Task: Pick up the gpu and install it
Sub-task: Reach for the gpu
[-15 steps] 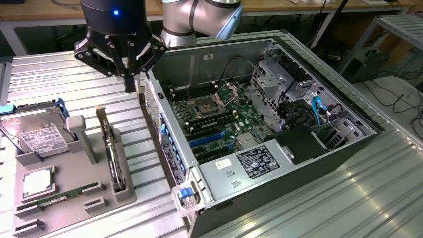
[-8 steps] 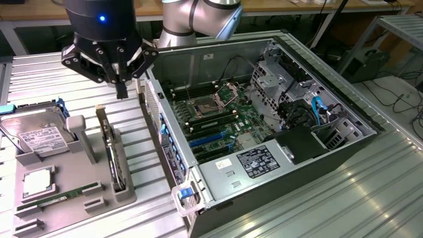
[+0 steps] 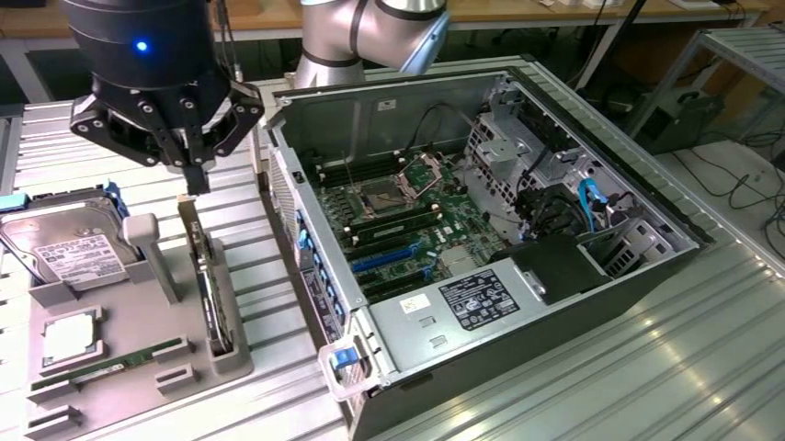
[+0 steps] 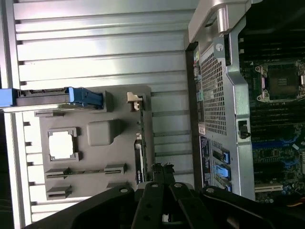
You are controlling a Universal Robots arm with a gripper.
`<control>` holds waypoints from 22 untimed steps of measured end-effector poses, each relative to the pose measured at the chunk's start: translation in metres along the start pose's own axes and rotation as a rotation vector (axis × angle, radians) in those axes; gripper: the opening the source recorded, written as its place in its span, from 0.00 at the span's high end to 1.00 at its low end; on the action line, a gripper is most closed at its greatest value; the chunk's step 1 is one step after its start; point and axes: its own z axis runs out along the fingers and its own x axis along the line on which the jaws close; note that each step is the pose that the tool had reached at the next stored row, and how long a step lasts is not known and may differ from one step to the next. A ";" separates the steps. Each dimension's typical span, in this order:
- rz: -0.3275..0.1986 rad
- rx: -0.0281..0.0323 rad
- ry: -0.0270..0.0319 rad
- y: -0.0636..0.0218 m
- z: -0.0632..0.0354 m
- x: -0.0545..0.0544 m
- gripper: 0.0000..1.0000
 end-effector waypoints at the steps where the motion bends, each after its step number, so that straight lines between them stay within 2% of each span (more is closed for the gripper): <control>1: 0.000 -0.0005 0.0000 -0.0007 -0.0001 0.003 0.89; 13: -0.001 -0.0027 0.0003 -0.0066 -0.0012 0.034 0.89; 22: -0.001 -0.0029 0.0002 -0.0067 -0.0011 0.035 0.89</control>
